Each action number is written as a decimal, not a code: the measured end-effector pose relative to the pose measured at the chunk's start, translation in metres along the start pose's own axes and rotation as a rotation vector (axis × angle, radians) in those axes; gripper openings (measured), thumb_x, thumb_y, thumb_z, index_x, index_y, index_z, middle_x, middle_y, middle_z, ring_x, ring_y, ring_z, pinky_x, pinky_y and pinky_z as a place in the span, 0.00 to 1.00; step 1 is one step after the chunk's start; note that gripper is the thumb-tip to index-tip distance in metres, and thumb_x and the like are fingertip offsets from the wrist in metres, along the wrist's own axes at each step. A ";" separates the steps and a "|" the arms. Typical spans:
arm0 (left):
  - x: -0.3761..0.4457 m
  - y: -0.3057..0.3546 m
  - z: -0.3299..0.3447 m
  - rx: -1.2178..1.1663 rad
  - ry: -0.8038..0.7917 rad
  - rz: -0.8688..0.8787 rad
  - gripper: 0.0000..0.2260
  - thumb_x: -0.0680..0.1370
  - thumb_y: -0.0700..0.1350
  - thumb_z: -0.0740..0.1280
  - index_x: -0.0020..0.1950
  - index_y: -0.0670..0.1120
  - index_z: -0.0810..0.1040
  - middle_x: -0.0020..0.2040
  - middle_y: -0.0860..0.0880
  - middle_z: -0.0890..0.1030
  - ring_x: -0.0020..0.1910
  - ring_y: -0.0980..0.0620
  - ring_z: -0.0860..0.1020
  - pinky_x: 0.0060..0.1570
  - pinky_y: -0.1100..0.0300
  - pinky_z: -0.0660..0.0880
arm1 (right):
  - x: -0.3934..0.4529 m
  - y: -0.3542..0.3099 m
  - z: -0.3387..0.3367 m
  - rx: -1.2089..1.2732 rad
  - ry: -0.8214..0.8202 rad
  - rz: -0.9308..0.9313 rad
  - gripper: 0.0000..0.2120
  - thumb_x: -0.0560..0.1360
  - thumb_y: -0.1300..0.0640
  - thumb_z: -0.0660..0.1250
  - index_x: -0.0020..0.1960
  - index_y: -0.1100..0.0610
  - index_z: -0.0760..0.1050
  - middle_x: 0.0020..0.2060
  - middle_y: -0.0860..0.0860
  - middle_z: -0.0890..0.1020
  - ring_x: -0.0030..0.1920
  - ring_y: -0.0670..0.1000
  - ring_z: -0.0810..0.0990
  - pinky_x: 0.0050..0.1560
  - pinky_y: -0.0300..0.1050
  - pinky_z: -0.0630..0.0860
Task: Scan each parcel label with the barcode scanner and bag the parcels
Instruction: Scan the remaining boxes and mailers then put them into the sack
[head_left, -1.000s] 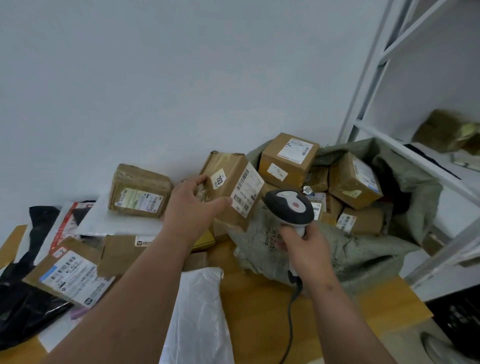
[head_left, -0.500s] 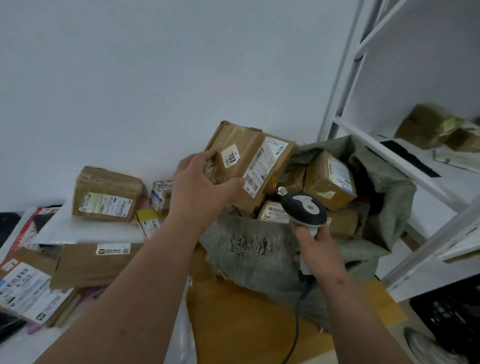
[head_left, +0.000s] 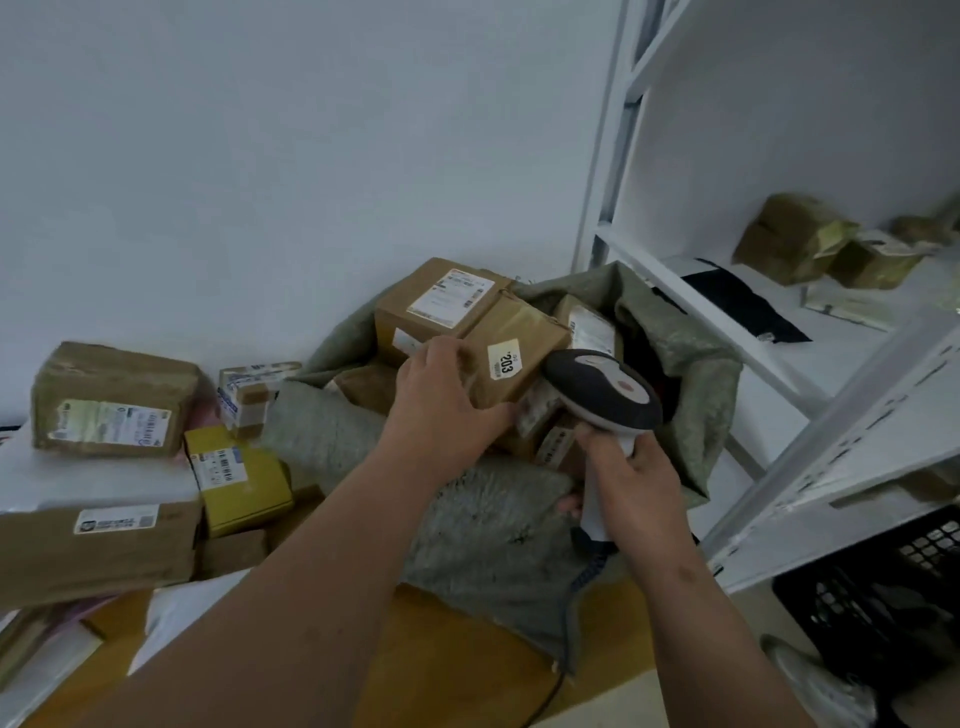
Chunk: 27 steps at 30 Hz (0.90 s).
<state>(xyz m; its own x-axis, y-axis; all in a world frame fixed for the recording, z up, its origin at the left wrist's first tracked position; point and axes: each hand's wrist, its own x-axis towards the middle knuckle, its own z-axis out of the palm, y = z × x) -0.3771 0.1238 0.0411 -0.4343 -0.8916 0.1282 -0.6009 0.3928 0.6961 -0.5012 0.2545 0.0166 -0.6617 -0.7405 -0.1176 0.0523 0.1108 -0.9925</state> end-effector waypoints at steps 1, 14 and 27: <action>0.002 0.005 0.004 -0.041 -0.039 -0.013 0.31 0.69 0.57 0.75 0.66 0.54 0.63 0.62 0.53 0.70 0.61 0.51 0.70 0.53 0.59 0.72 | 0.000 0.001 -0.004 0.013 0.003 -0.007 0.06 0.80 0.52 0.66 0.53 0.41 0.72 0.34 0.47 0.81 0.30 0.61 0.82 0.32 0.49 0.81; -0.001 -0.003 0.026 0.547 -0.193 -0.111 0.17 0.79 0.64 0.56 0.56 0.52 0.67 0.52 0.51 0.78 0.47 0.50 0.76 0.55 0.49 0.71 | 0.008 0.015 -0.012 0.035 -0.017 -0.020 0.13 0.79 0.53 0.67 0.62 0.54 0.74 0.34 0.49 0.83 0.32 0.55 0.84 0.38 0.50 0.81; -0.003 -0.014 -0.040 0.414 -0.404 0.017 0.06 0.75 0.55 0.68 0.41 0.57 0.81 0.41 0.58 0.79 0.47 0.56 0.75 0.60 0.45 0.70 | 0.003 0.000 0.020 -0.043 0.068 -0.056 0.13 0.78 0.47 0.68 0.61 0.45 0.73 0.47 0.50 0.84 0.40 0.53 0.85 0.47 0.56 0.83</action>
<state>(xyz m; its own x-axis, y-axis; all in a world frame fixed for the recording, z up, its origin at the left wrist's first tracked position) -0.3405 0.1120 0.0591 -0.6191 -0.7596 -0.1991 -0.7687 0.5344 0.3514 -0.4883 0.2396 0.0157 -0.7120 -0.6998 -0.0581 -0.0175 0.1004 -0.9948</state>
